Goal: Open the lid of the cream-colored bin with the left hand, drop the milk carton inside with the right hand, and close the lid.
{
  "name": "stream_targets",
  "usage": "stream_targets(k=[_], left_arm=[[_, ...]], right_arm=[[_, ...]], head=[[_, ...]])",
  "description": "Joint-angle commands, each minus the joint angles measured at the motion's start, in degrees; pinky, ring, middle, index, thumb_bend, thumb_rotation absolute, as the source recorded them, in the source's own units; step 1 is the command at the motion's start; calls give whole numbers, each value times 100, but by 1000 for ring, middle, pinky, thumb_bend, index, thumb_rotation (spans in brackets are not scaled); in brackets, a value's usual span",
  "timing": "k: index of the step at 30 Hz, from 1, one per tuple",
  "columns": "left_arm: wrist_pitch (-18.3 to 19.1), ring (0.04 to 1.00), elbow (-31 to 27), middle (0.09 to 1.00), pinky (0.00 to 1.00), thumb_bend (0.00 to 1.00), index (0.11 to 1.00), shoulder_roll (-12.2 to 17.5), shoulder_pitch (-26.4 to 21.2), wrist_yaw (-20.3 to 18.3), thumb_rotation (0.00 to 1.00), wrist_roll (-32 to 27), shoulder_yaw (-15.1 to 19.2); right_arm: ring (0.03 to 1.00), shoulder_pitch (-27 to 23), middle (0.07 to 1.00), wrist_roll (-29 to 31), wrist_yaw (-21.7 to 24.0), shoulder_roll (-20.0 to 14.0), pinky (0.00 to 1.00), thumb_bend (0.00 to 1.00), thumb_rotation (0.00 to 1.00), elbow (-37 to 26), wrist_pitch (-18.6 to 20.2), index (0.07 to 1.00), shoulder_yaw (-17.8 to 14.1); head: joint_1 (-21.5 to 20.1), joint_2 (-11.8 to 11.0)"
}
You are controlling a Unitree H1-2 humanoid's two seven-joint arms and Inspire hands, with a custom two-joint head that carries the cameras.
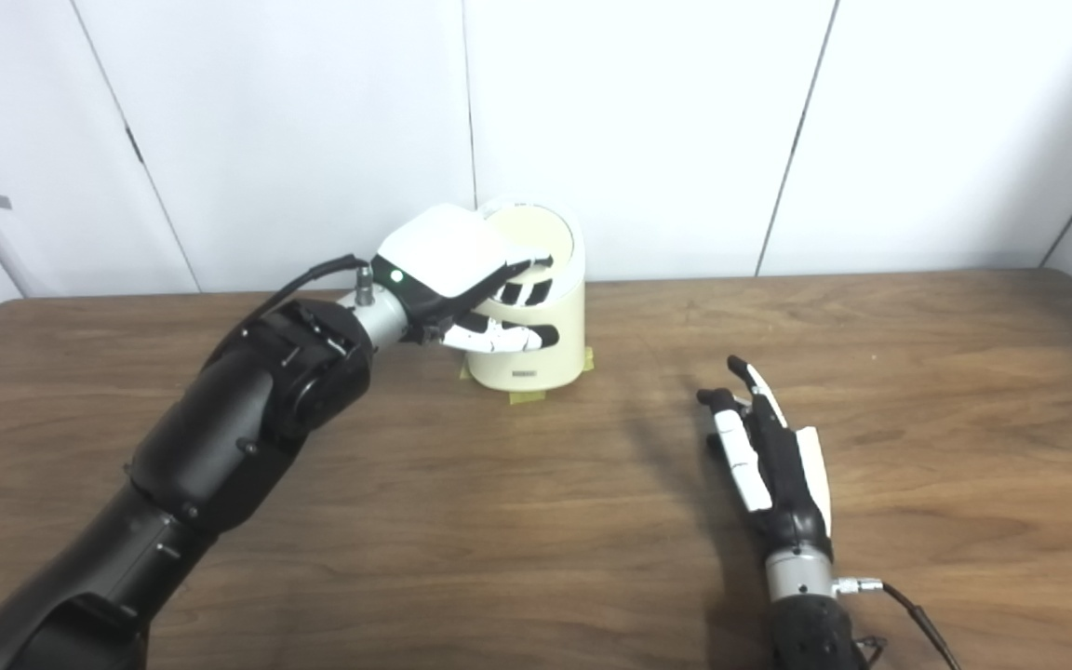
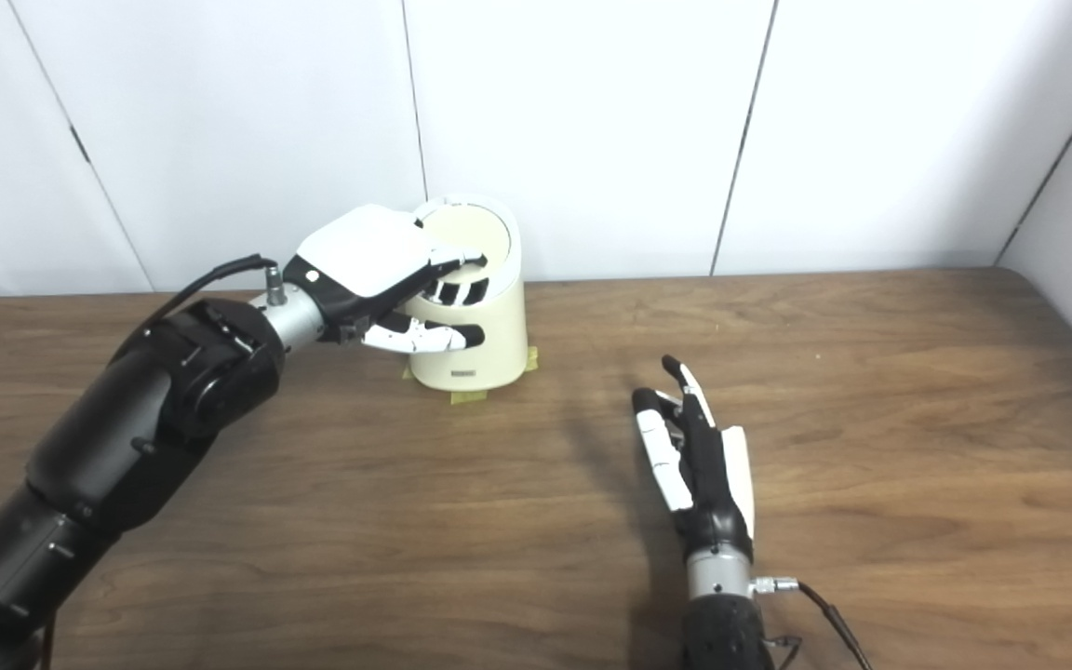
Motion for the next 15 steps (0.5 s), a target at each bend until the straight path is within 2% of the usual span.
stream_targets(k=[1, 15], left_arm=[[23, 827, 33, 822, 913, 649, 910, 76, 2, -553, 1000, 51, -145], [12, 805, -53, 812, 890, 696, 896, 148, 5, -872, 1000, -79, -125]], right_arm=[[815, -160, 749, -77, -72, 30, 911, 389, 996, -176, -12, 906, -28], [814, -213, 745, -76, -80, 53, 925, 396, 1000, -181, 26, 912, -34]], head=[[-6, 5], [-13, 22]])
